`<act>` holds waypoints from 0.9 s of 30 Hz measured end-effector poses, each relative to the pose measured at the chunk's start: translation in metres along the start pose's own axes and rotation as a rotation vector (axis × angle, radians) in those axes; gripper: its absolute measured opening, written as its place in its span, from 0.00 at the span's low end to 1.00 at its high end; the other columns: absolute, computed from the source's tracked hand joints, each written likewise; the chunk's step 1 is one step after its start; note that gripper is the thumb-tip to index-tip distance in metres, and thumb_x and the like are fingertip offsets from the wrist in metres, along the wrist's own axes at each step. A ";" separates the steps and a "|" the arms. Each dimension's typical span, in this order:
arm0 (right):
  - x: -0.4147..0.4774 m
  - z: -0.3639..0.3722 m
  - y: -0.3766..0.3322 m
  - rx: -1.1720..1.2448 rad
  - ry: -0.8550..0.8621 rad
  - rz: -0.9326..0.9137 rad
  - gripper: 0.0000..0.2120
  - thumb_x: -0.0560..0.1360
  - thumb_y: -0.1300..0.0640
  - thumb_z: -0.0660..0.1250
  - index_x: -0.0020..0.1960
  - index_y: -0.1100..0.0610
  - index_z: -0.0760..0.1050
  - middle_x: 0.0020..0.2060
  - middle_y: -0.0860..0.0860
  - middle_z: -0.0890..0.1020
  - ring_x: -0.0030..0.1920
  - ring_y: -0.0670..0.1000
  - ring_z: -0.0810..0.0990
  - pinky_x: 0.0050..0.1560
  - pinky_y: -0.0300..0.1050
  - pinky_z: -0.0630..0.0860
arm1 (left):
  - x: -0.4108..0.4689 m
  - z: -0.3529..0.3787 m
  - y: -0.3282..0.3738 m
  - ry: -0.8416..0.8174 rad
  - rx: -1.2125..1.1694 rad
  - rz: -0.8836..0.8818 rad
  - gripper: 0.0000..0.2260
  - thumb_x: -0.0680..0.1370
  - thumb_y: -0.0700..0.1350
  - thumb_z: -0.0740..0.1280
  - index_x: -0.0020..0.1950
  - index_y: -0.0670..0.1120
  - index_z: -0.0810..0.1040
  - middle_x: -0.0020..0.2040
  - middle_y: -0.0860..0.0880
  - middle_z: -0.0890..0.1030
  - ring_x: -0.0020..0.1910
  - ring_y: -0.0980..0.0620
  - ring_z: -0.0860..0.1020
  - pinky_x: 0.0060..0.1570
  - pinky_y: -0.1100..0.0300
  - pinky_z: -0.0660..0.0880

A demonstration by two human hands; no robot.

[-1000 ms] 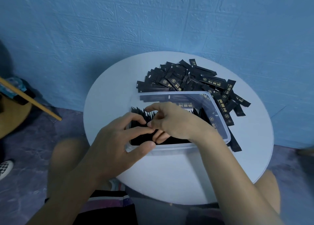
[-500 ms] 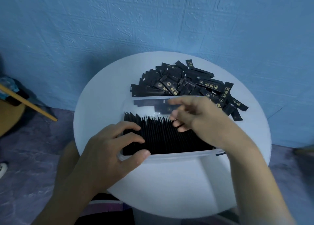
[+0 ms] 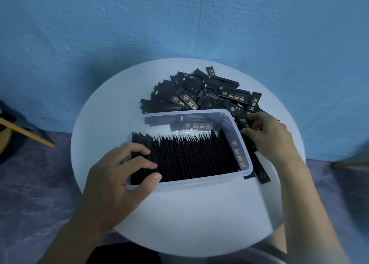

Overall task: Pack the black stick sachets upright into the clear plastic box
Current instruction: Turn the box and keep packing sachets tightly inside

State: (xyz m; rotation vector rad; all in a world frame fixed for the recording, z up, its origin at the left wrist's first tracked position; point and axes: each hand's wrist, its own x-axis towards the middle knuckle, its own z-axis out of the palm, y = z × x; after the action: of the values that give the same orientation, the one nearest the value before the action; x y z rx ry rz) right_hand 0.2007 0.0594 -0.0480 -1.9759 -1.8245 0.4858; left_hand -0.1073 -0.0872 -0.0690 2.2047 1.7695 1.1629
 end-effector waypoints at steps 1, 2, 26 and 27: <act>0.001 0.001 0.000 0.017 -0.008 0.003 0.16 0.75 0.52 0.74 0.61 0.51 0.77 0.45 0.48 0.80 0.47 0.54 0.76 0.47 0.46 0.67 | 0.000 0.001 -0.001 0.000 -0.003 -0.004 0.15 0.75 0.56 0.65 0.43 0.48 0.86 0.53 0.53 0.81 0.44 0.52 0.78 0.40 0.54 0.76; 0.003 0.000 -0.001 0.049 -0.020 0.005 0.14 0.75 0.54 0.74 0.60 0.51 0.77 0.44 0.48 0.80 0.46 0.54 0.77 0.47 0.46 0.68 | -0.001 0.001 -0.001 -0.001 -0.008 -0.008 0.15 0.75 0.55 0.65 0.43 0.48 0.86 0.53 0.54 0.81 0.43 0.51 0.78 0.39 0.52 0.77; 0.049 -0.004 -0.009 0.162 -0.216 -0.184 0.05 0.76 0.57 0.73 0.48 0.52 0.77 0.38 0.51 0.80 0.37 0.52 0.77 0.39 0.45 0.73 | 0.000 0.002 0.001 0.002 -0.039 -0.036 0.15 0.77 0.55 0.65 0.44 0.47 0.86 0.53 0.54 0.80 0.44 0.49 0.80 0.41 0.49 0.76; 0.049 -0.004 -0.010 0.177 -0.230 -0.185 0.04 0.76 0.57 0.73 0.48 0.52 0.78 0.37 0.51 0.80 0.36 0.52 0.77 0.38 0.45 0.74 | 0.000 0.002 0.001 0.002 -0.038 -0.032 0.15 0.77 0.55 0.65 0.44 0.47 0.86 0.53 0.54 0.80 0.44 0.49 0.80 0.41 0.50 0.76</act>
State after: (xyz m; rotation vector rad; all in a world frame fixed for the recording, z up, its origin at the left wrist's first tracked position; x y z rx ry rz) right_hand 0.1988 0.1086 -0.0384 -1.6733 -2.0010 0.8132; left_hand -0.1054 -0.0870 -0.0699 2.1474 1.7609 1.1822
